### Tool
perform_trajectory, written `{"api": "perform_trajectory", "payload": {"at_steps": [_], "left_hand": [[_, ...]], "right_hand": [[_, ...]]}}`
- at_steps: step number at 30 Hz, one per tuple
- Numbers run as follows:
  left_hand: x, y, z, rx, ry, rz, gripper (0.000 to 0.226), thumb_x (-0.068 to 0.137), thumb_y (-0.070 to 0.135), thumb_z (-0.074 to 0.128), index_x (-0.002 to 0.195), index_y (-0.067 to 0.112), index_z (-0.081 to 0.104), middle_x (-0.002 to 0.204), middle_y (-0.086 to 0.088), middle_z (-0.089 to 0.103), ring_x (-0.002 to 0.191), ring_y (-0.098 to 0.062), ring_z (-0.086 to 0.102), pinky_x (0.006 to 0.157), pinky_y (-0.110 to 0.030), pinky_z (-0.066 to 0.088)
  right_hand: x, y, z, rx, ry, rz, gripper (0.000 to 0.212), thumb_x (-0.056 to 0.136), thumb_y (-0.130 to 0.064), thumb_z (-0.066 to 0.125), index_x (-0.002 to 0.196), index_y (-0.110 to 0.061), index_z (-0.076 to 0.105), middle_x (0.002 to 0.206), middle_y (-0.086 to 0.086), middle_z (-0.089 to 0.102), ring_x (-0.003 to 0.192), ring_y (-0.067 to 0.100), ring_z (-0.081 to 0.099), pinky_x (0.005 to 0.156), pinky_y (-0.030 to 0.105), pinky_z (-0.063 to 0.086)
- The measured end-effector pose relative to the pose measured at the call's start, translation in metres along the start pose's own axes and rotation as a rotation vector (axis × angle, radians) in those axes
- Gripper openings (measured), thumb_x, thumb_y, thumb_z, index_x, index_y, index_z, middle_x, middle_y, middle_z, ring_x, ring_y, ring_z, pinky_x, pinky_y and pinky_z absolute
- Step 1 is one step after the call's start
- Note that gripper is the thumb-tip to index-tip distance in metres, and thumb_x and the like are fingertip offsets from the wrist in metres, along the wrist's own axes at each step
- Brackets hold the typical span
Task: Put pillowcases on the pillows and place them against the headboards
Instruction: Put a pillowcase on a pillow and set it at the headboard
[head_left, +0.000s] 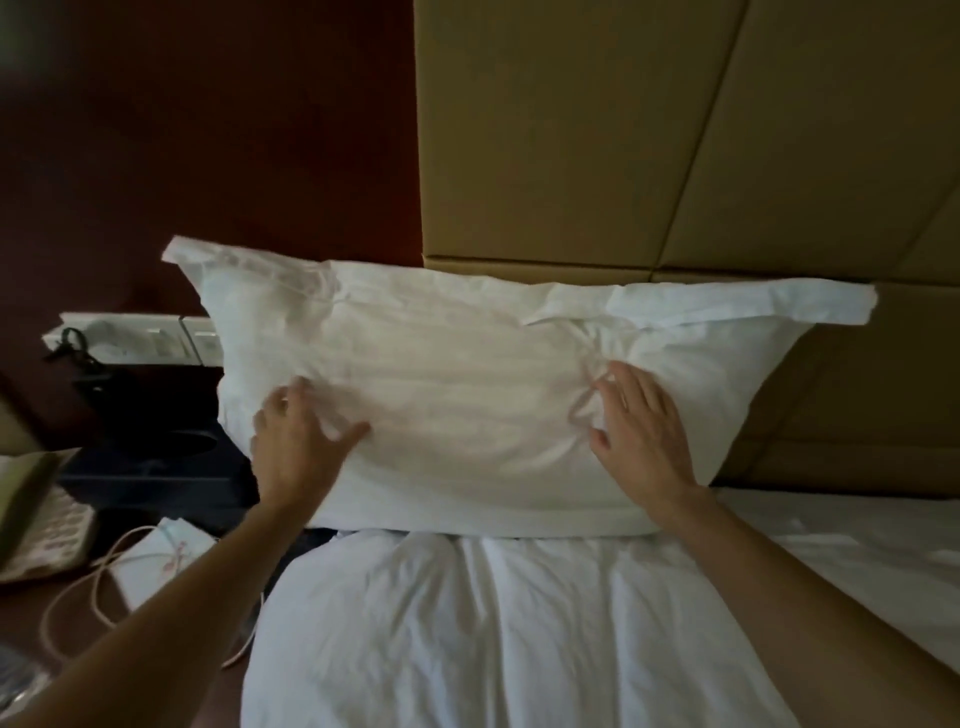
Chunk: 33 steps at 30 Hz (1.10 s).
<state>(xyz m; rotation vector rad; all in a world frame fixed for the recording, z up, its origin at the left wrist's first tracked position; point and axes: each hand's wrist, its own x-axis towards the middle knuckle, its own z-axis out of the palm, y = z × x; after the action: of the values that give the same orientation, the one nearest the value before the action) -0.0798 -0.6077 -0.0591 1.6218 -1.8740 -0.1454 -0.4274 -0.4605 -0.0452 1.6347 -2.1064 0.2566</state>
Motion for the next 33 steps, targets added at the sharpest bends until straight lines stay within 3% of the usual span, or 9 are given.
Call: {"api": "perform_trajectory", "payload": {"at_steps": [3,5,9,12,16,19,24,27,33], "left_hand": [[-0.006,0.014,0.014,0.207,-0.008,0.569,0.092,0.072,0.049,0.081,0.148,0.021,0.038,0.148,-0.017,0.041,0.132,-0.036,0.042,0.103,-0.050,0.042],[-0.004,0.022,0.027,0.294,-0.018,0.760,0.091,0.075,0.044,0.080,0.151,0.020,0.036,0.153,-0.016,0.038,0.139,-0.033,0.038,0.111,-0.048,0.034],[0.000,0.024,0.048,0.297,0.079,0.769,0.068,0.077,0.026,0.080,0.138,0.016,0.053,0.145,-0.013,0.049,0.135,-0.033,0.044,0.112,-0.049,0.032],[0.011,0.027,0.056,0.271,0.149,0.841,0.045,0.078,0.014,0.079,0.120,0.012,0.064,0.133,-0.014,0.057,0.124,-0.035,0.052,0.103,-0.049,0.039],[0.019,0.035,0.053,0.280,0.172,0.845,0.024,0.081,0.004,0.072,0.103,0.012,0.068,0.124,-0.013,0.061,0.114,-0.033,0.055,0.093,-0.046,0.041],[0.017,0.038,0.041,0.230,0.187,0.854,0.024,0.081,0.000,0.068,0.100,0.013,0.065,0.114,-0.009,0.065,0.105,-0.030,0.060,0.088,-0.043,0.043],[0.019,0.044,0.009,0.238,0.177,0.834,0.035,0.069,-0.006,0.069,0.094,0.016,0.059,0.072,0.000,0.060,0.068,-0.027,0.056,0.073,-0.038,0.040],[0.014,0.056,-0.011,0.231,0.200,0.771,0.034,0.066,-0.009,0.068,0.085,0.017,0.057,0.067,0.001,0.057,0.065,-0.025,0.050,0.063,-0.035,0.035],[0.016,0.076,-0.036,0.189,0.217,0.670,0.023,0.079,0.000,0.066,0.082,0.020,0.057,0.069,0.005,0.061,0.069,-0.019,0.047,0.060,-0.033,0.034]], "right_hand": [[-0.004,-0.003,-0.001,-0.060,0.006,-0.032,0.058,0.081,-0.037,0.064,0.133,-0.016,0.051,0.138,0.008,0.045,0.129,0.029,0.039,0.110,0.040,0.032],[-0.008,-0.007,0.007,-0.061,0.019,-0.071,0.065,0.080,-0.038,0.065,0.138,-0.014,0.048,0.136,0.008,0.047,0.127,0.030,0.041,0.112,0.042,0.030],[-0.010,-0.015,0.024,-0.055,0.017,-0.093,0.068,0.078,-0.033,0.065,0.139,-0.011,0.045,0.141,0.009,0.045,0.134,0.030,0.039,0.117,0.043,0.024],[0.001,-0.017,0.034,-0.038,0.080,-0.065,0.047,0.080,-0.024,0.064,0.124,-0.011,0.056,0.132,0.009,0.053,0.129,0.029,0.046,0.114,0.042,0.029],[0.015,-0.020,0.041,-0.037,0.219,-0.081,0.017,0.085,-0.009,0.056,0.099,-0.013,0.066,0.112,0.009,0.065,0.107,0.030,0.059,0.098,0.042,0.044],[0.019,-0.016,0.035,-0.027,0.248,-0.098,0.017,0.082,-0.008,0.057,0.095,-0.013,0.067,0.105,0.007,0.069,0.099,0.028,0.062,0.092,0.041,0.047],[0.012,-0.004,0.009,0.029,0.326,-0.108,0.016,0.082,-0.006,0.067,0.097,-0.012,0.068,0.092,0.005,0.071,0.090,0.025,0.066,0.088,0.038,0.048],[0.008,0.000,-0.010,0.098,0.378,-0.084,0.014,0.083,-0.006,0.069,0.094,-0.015,0.067,0.083,0.002,0.071,0.080,0.023,0.066,0.088,0.036,0.047],[0.012,0.005,-0.041,0.123,0.360,-0.007,0.013,0.085,-0.009,0.066,0.093,-0.019,0.061,0.069,-0.002,0.067,0.069,0.022,0.062,0.088,0.034,0.045]]}}
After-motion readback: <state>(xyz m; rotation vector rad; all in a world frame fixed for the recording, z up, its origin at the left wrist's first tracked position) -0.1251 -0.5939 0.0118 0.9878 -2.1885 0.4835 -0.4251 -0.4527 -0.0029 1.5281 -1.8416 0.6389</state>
